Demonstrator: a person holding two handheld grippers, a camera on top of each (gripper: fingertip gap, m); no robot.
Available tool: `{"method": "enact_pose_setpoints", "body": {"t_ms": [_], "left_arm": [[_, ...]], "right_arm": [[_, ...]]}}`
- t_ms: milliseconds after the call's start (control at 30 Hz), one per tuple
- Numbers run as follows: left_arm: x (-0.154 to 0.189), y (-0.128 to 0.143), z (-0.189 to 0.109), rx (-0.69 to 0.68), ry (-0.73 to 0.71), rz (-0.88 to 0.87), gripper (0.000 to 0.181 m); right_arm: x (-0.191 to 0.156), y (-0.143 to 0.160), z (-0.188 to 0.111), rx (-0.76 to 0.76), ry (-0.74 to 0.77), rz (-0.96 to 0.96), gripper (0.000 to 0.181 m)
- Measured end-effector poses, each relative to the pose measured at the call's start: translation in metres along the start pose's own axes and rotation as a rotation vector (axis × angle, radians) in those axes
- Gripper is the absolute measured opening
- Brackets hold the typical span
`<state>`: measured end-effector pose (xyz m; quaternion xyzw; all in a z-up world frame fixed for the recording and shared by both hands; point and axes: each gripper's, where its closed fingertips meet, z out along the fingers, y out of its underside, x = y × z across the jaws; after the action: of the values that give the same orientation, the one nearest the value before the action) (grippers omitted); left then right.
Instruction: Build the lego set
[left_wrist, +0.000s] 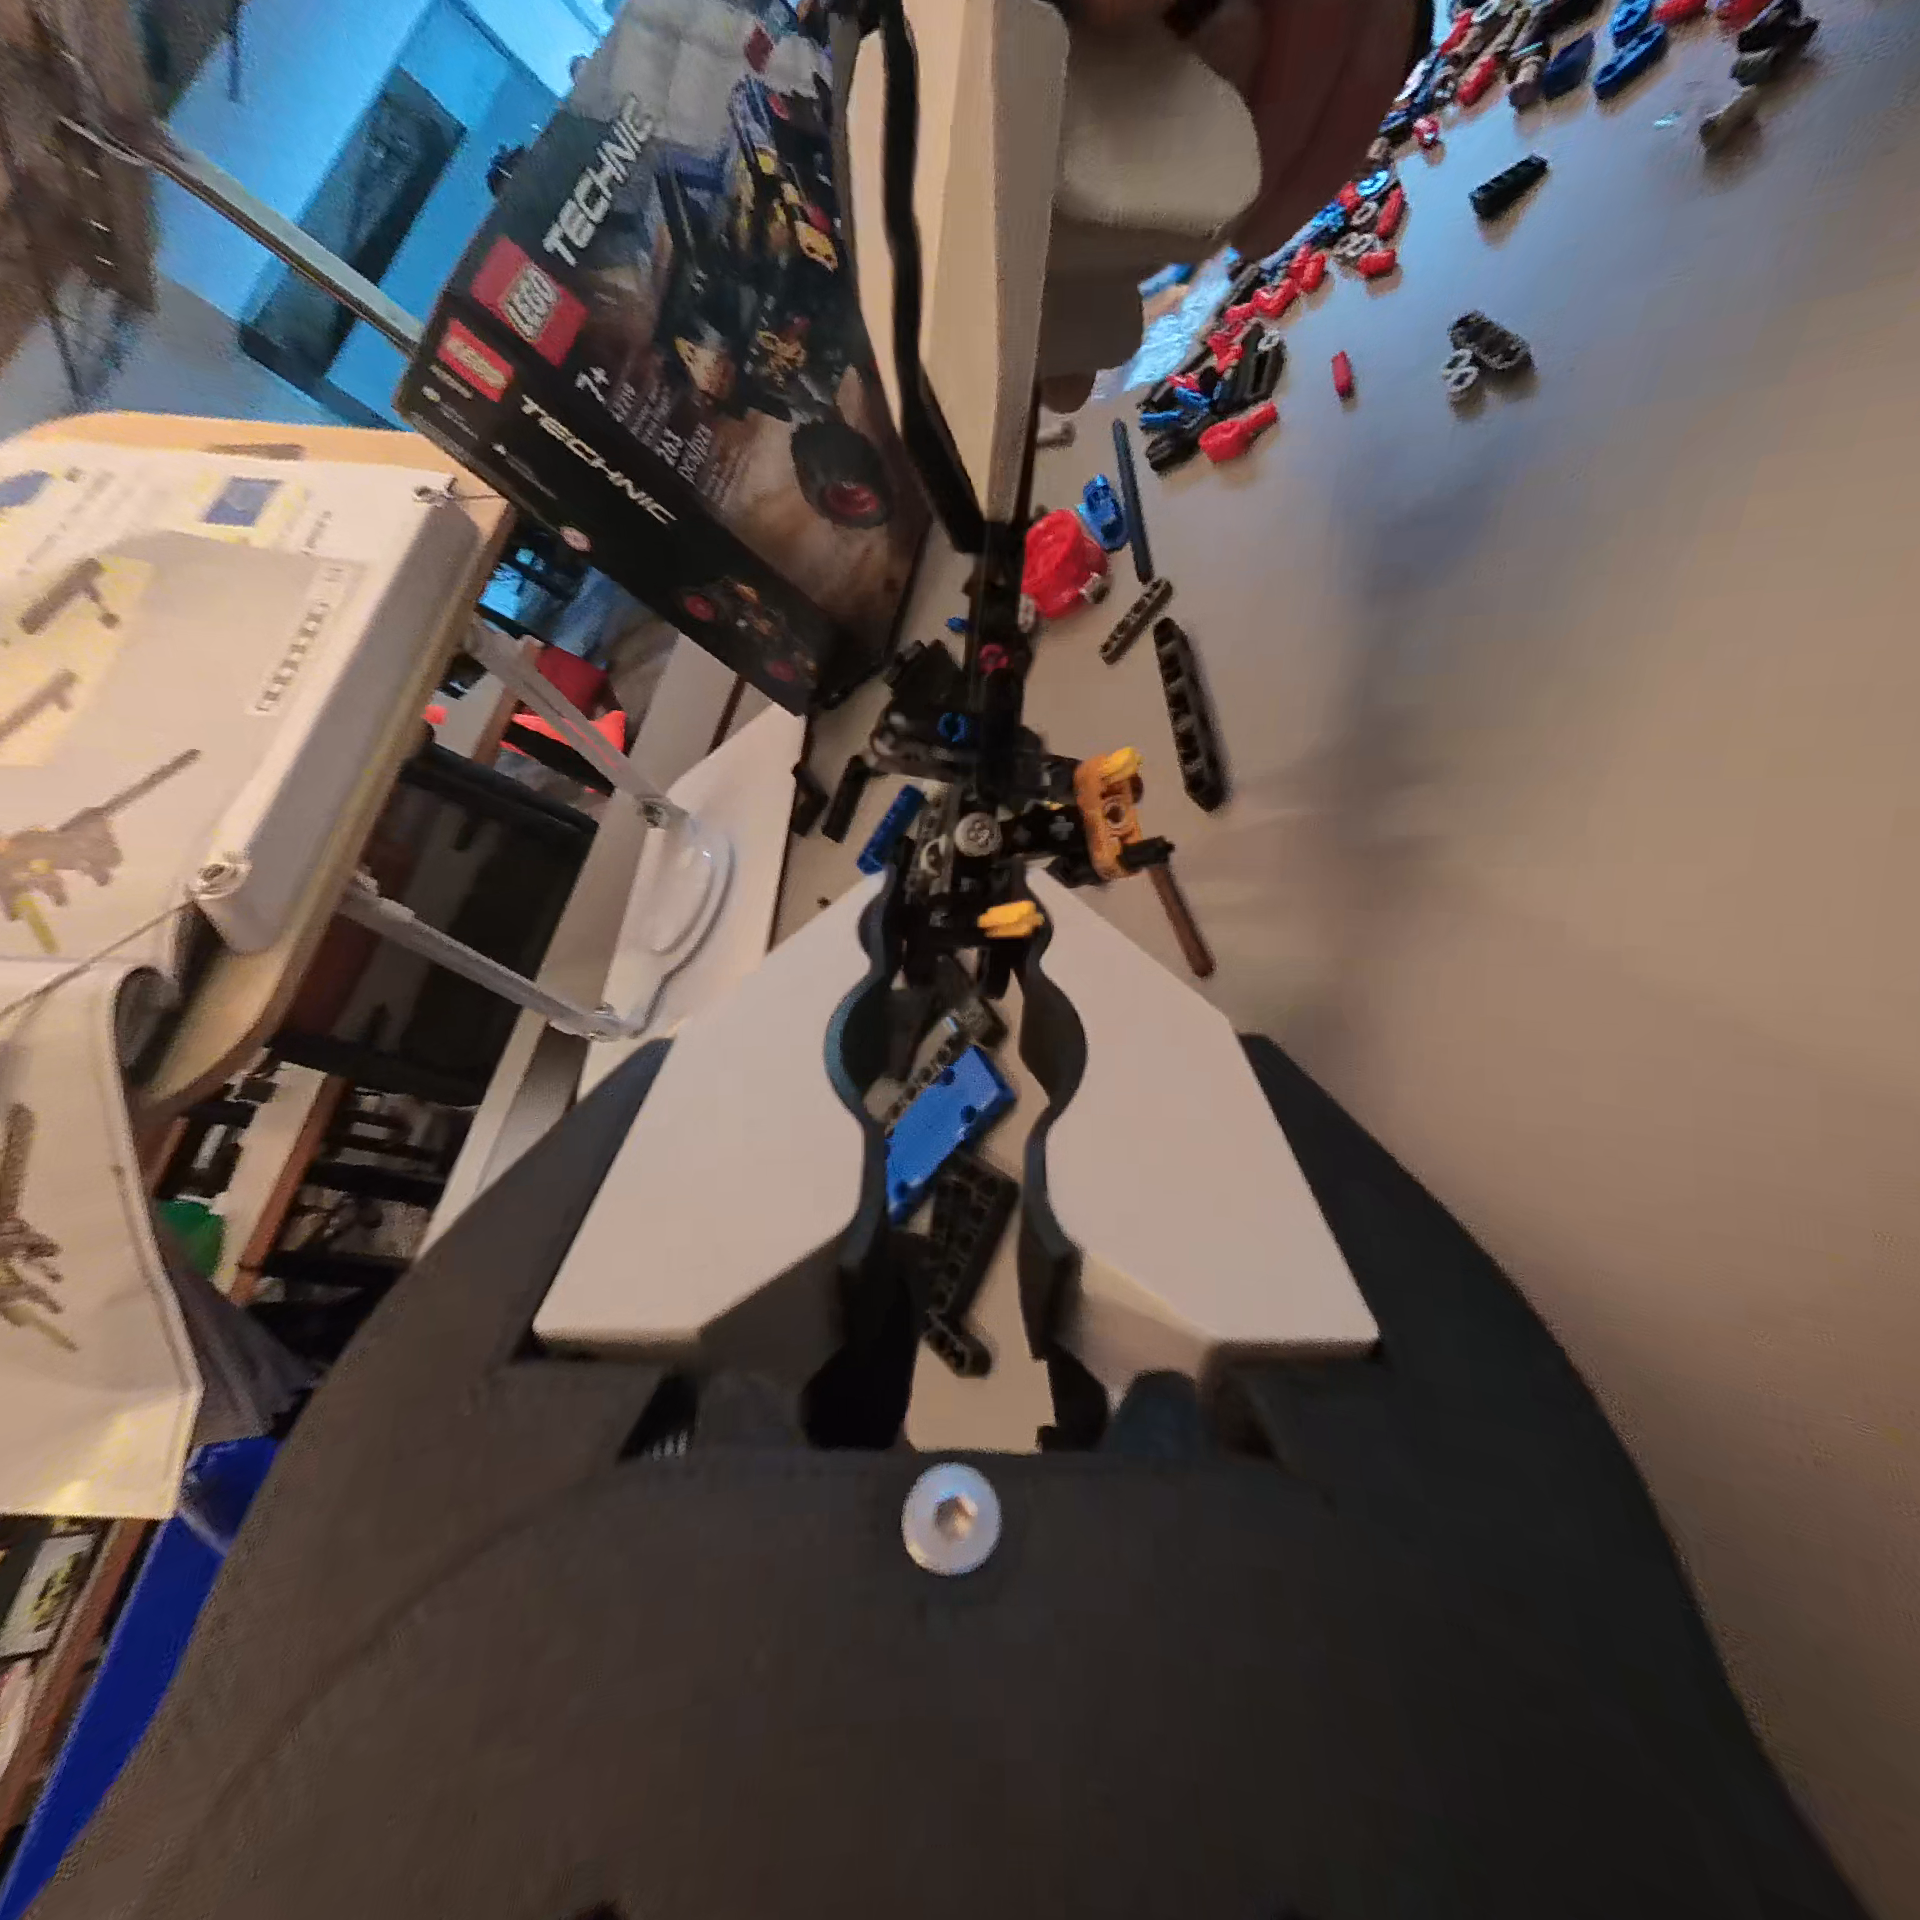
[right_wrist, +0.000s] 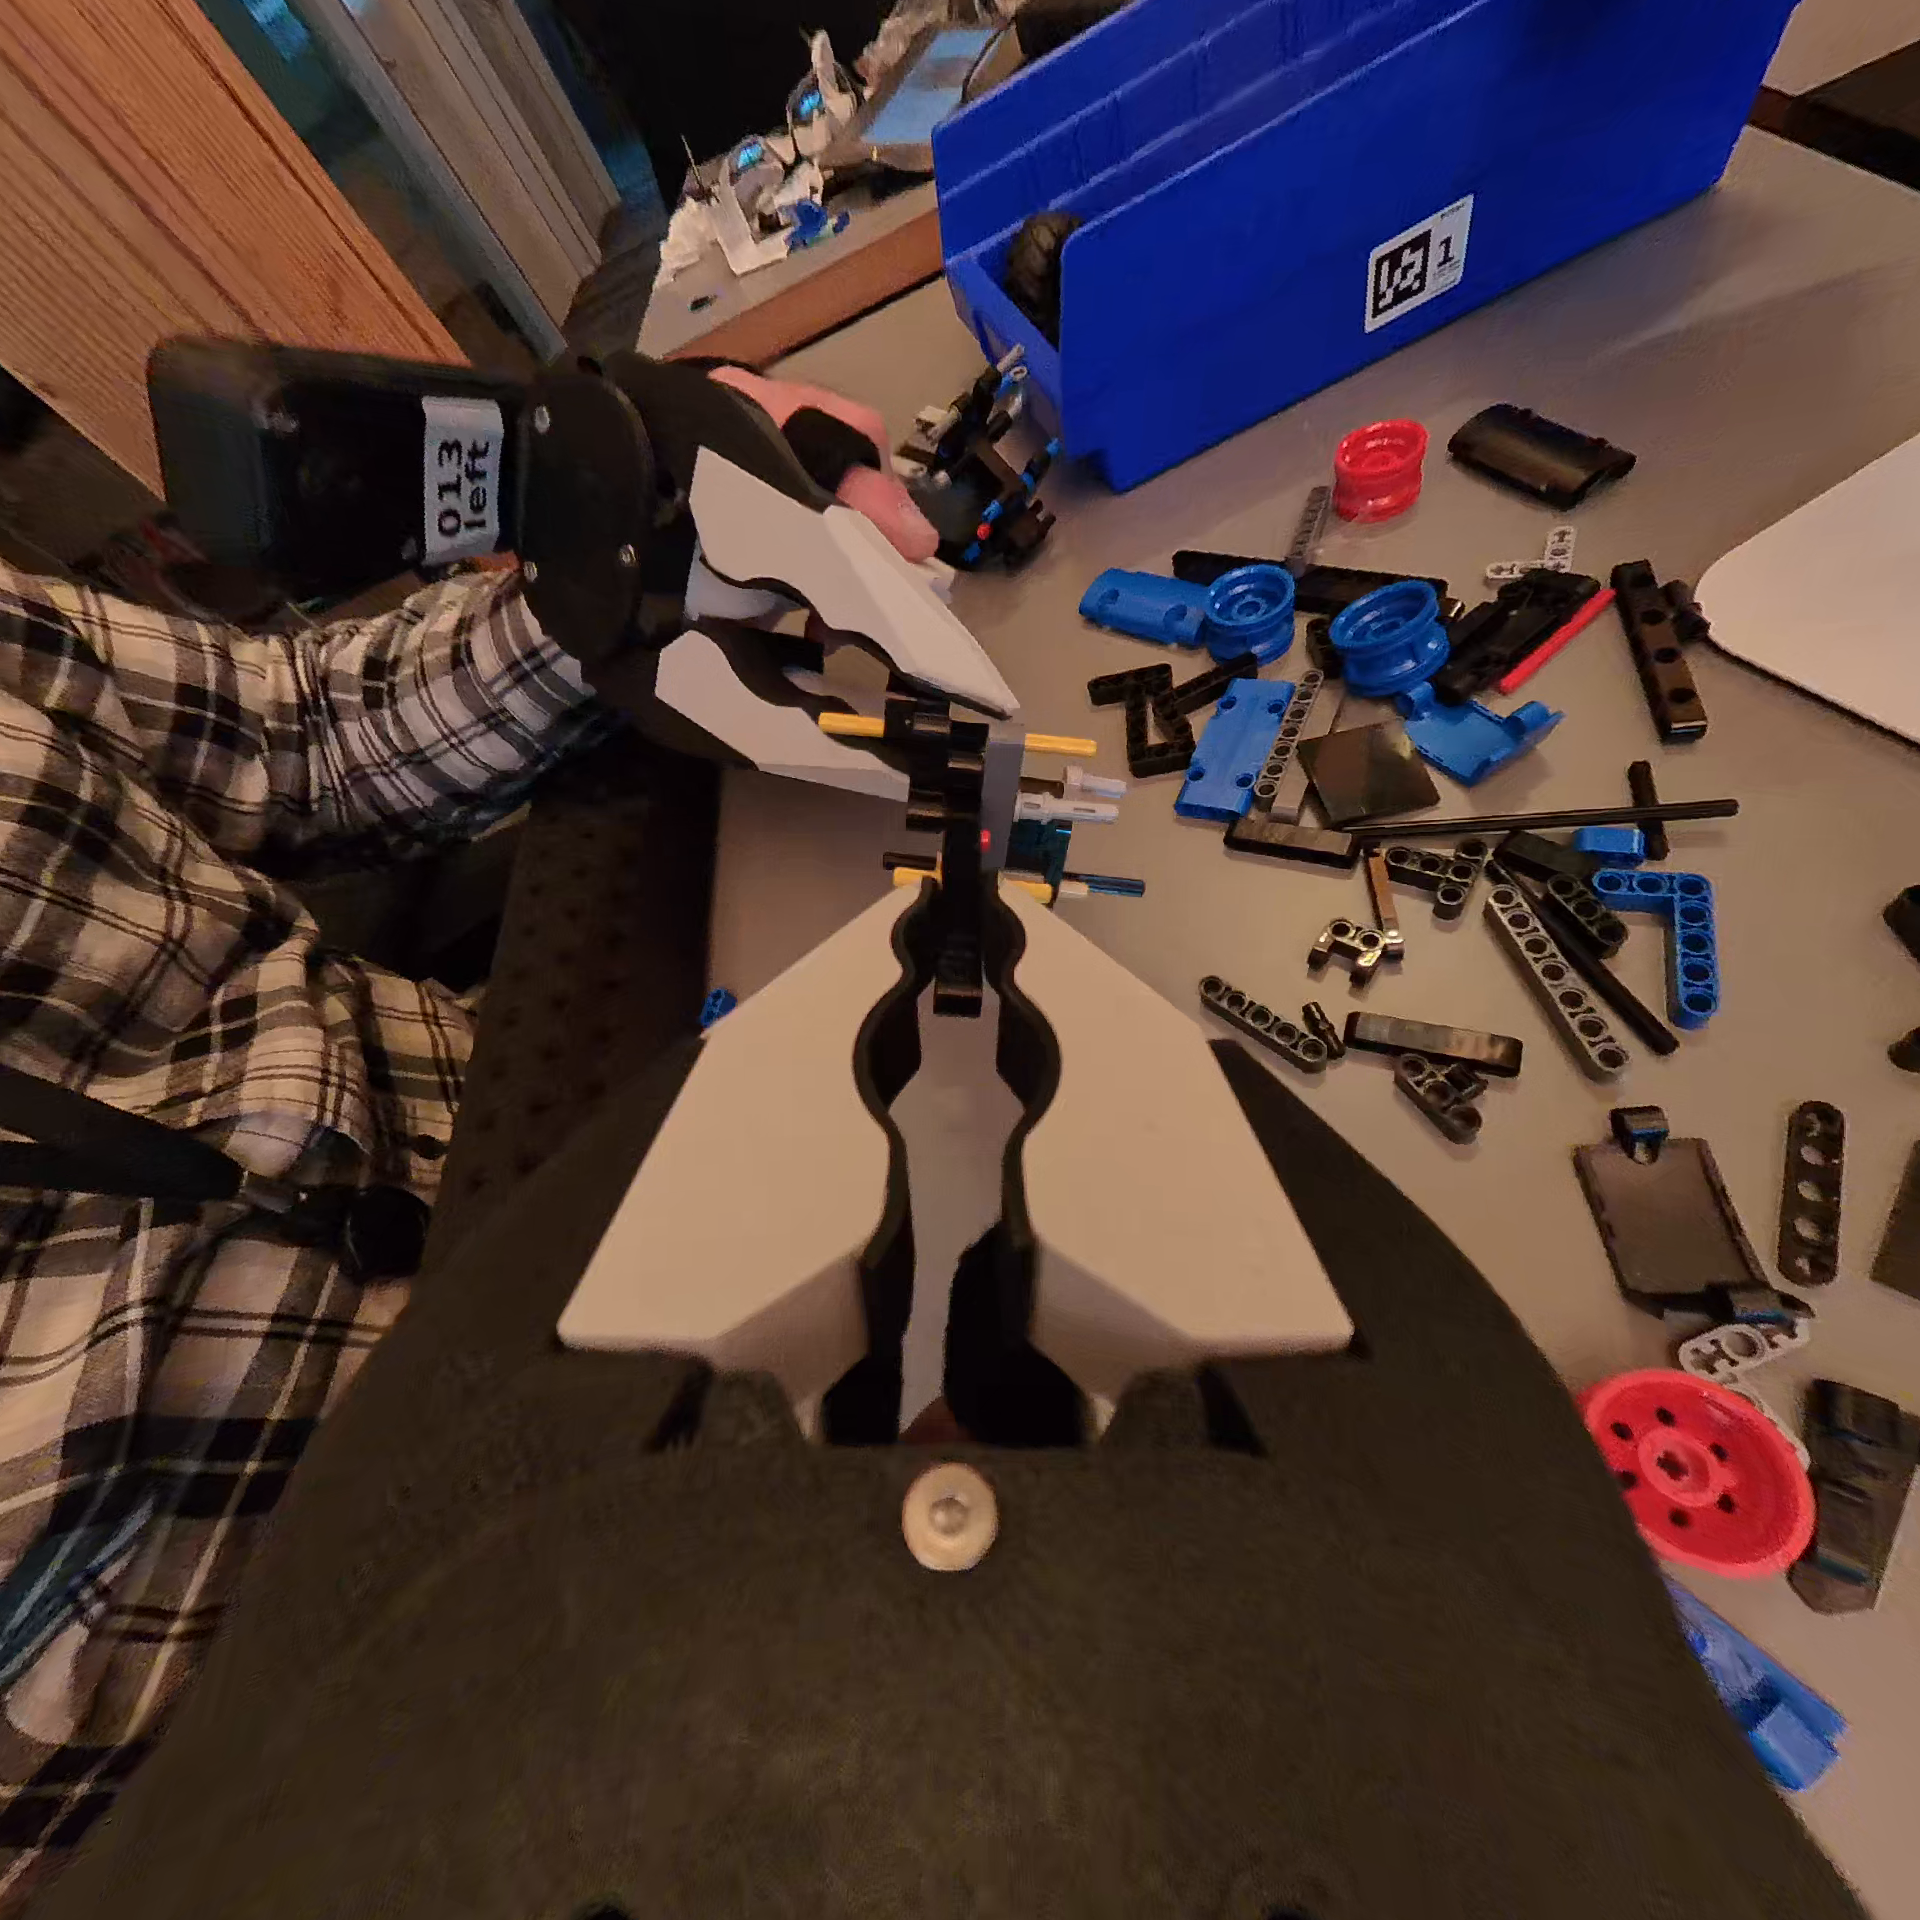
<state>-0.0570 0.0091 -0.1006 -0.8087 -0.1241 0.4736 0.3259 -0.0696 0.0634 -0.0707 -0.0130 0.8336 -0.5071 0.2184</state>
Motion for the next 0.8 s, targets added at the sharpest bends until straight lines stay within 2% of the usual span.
{"method": "enact_pose_setpoints", "body": {"t_ms": [133,400,533,800], "left_arm": [[-0.006,-0.005,-0.002,0.02,-0.036,-0.008,0.016],[-0.017,-0.006,-0.006,0.043,-0.075,-0.072,0.017],[-0.02,-0.005,-0.007,0.042,-0.09,-0.09,0.017],[-0.025,-0.006,-0.009,0.06,-0.104,-0.134,0.017]], "right_arm": [[0.001,-0.009,-0.003,0.065,0.006,0.004,0.005],[0.003,-0.022,-0.006,0.133,0.066,-0.088,0.023],[0.011,-0.022,-0.008,0.119,0.168,-0.195,0.026],[0.014,-0.031,-0.009,0.153,0.261,-0.322,0.025]]}}
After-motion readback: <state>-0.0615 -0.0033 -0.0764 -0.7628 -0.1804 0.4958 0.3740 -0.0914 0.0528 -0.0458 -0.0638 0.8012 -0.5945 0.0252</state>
